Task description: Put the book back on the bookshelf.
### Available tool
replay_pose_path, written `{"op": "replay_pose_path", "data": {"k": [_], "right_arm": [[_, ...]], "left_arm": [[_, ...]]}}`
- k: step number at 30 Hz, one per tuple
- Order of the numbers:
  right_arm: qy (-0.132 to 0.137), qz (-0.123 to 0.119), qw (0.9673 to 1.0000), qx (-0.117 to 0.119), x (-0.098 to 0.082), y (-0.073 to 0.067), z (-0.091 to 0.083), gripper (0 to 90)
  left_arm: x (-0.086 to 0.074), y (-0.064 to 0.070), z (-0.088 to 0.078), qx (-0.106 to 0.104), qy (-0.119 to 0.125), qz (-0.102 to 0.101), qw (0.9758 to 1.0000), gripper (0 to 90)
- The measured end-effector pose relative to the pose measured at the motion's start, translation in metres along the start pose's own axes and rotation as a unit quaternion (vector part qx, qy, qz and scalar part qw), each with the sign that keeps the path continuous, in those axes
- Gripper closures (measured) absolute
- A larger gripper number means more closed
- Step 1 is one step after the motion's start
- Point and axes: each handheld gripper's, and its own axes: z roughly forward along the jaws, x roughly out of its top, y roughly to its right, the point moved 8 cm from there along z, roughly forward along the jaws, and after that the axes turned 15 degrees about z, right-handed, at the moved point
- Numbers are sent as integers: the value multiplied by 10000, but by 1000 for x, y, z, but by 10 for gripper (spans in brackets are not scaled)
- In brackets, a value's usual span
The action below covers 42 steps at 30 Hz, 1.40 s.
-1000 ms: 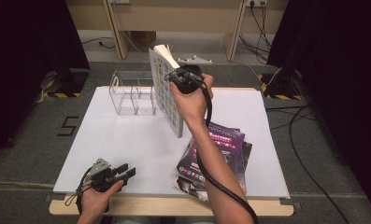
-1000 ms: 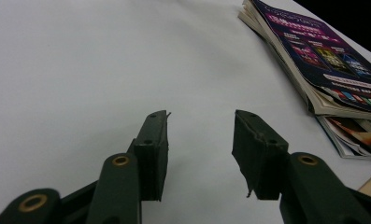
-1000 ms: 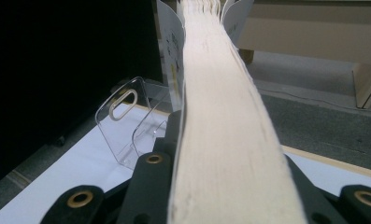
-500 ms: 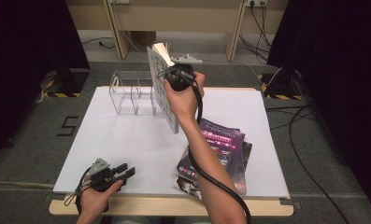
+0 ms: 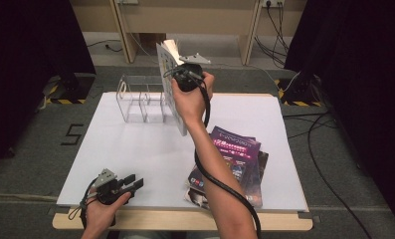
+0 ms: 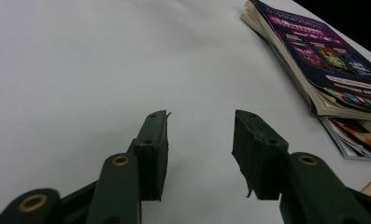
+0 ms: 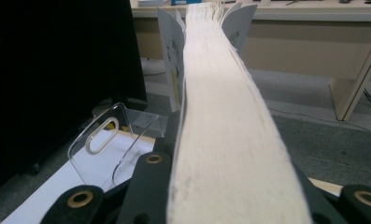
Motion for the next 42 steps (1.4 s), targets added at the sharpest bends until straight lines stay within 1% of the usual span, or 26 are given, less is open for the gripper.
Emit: {"op": "replay_pose_path", "data": {"k": [3, 5, 9, 18, 19, 21, 24, 32, 37, 40, 42], "right_arm": [[63, 41, 10000, -40, 2, 1, 5, 748], [90, 11, 9999, -81, 3, 2, 10, 748], [118, 68, 9998, -166, 3, 4, 21, 747], [99, 94, 9992, -366, -8, 10, 44, 747], [84, 71, 9992, -379, -10, 11, 47, 747], [46, 103, 9990, -435, -13, 13, 51, 747], [7, 125, 9989, -442, -17, 15, 56, 747], [-19, 113, 9986, -513, -23, 19, 64, 746], [8, 100, 9986, -524, -26, 19, 65, 744], [-109, 58, 9985, -535, -29, 20, 64, 739], [-171, 100, 9984, -530, -33, 21, 63, 728]], "left_arm": [[0, -1, 0, -3, -7, -2, 10000, 550], [0, -1, 0, 0, -5, -13, 10000, 550], [-1, -1, 0, -6, -4, -19, 10000, 550], [-1, 0, 0, -15, -5, -5, 10000, 550], [-1, 0, 0, -15, -9, 0, 10000, 550], [-1, 0, 0, -25, -12, 8, 10000, 550], [-1, 0, 1, -32, -17, 2, 10000, 550], [-1, -1, 0, -26, -13, -3, 10000, 550], [-1, -1, 0, -30, -16, -4, 10000, 550], [-1, 0, 0, -31, -16, 11, 10000, 550], [-1, 0, 0, -33, -16, 12, 10000, 550]]}}
